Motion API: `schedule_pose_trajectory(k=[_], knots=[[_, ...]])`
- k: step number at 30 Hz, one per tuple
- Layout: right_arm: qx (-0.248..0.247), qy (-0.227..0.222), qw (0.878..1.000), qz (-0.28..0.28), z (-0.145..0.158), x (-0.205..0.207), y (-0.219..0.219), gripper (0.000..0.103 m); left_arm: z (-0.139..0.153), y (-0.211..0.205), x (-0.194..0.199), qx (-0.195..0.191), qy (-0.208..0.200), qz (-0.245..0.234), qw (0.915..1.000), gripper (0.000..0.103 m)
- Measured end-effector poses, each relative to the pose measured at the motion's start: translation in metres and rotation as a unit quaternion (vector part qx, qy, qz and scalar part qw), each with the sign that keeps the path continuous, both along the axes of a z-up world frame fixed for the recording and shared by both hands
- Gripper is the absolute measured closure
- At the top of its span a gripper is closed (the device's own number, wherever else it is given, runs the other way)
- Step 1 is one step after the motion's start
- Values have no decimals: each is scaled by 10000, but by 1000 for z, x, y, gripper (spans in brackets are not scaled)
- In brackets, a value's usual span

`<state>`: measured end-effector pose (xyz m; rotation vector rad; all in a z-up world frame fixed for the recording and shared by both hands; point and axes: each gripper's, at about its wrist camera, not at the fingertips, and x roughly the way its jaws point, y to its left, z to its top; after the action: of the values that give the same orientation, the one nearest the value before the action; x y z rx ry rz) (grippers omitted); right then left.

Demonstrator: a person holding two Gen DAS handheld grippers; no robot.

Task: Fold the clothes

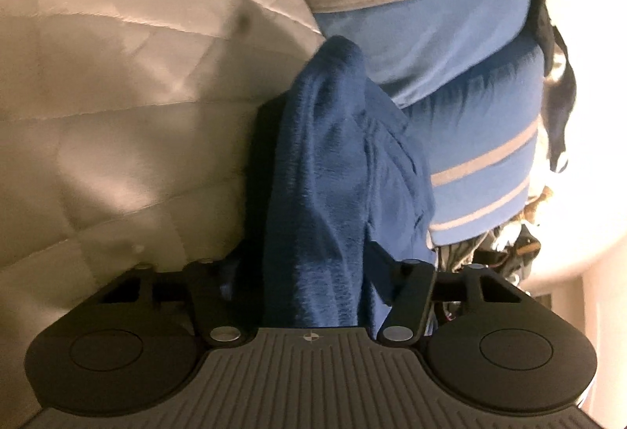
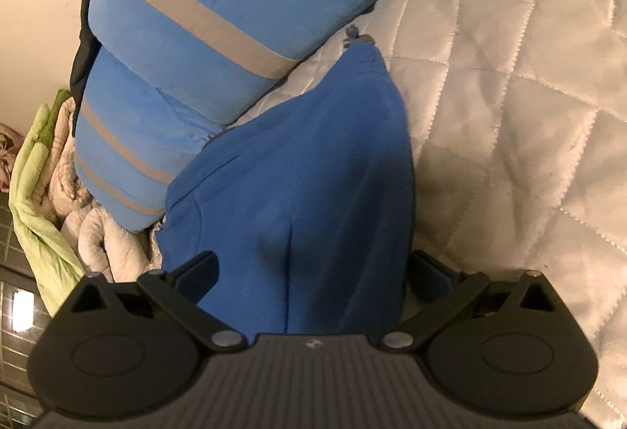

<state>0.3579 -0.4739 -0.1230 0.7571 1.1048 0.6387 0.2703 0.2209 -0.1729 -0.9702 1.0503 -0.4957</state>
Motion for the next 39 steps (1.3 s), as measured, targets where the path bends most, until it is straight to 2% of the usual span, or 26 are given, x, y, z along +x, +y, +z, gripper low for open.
schedule_pose_trajectory(k=[3,8,10,13,15,16,20,23,26,29,32,36,39], knots=[[-89,61,9999,16,2,4,-5,8,1,-1,-1,61,6,18,10000,46],[-215,146,9997,16,2,6,-11,25,3,-4,1,133,-12,3,9999,46],[-247,163,9996,18,1,5,-14,29,4,-5,1,152,15,32,9999,46],[-268,172,9995,42,-1,2,-16,47,8,-12,1,268,85,31,9996,46],[-287,203,9994,75,-2,1,-13,52,8,-17,1,359,125,3,9993,51],[-302,216,9993,96,-2,1,-12,57,8,-19,0,397,147,11,9991,57],[-345,254,9991,75,-1,-2,-6,70,4,-18,-7,298,237,262,9989,72],[-575,83,9983,9,7,-7,-1,77,23,-33,-14,875,47,302,9957,77],[-1050,-214,9942,23,24,-15,10,80,42,-48,-21,1449,-143,340,9888,80],[-1630,-555,9850,76,46,-24,26,81,61,-63,-28,2018,-332,377,9781,81],[-2222,-903,9707,140,68,-34,43,82,80,-78,-35,2579,-521,413,9639,82],[-2931,-1308,9468,228,91,-47,64,82,106,-98,-44,3310,-769,458,9394,82],[-3288,-1509,9321,195,105,-57,78,82,122,-104,-48,3519,-901,504,9303,83]])
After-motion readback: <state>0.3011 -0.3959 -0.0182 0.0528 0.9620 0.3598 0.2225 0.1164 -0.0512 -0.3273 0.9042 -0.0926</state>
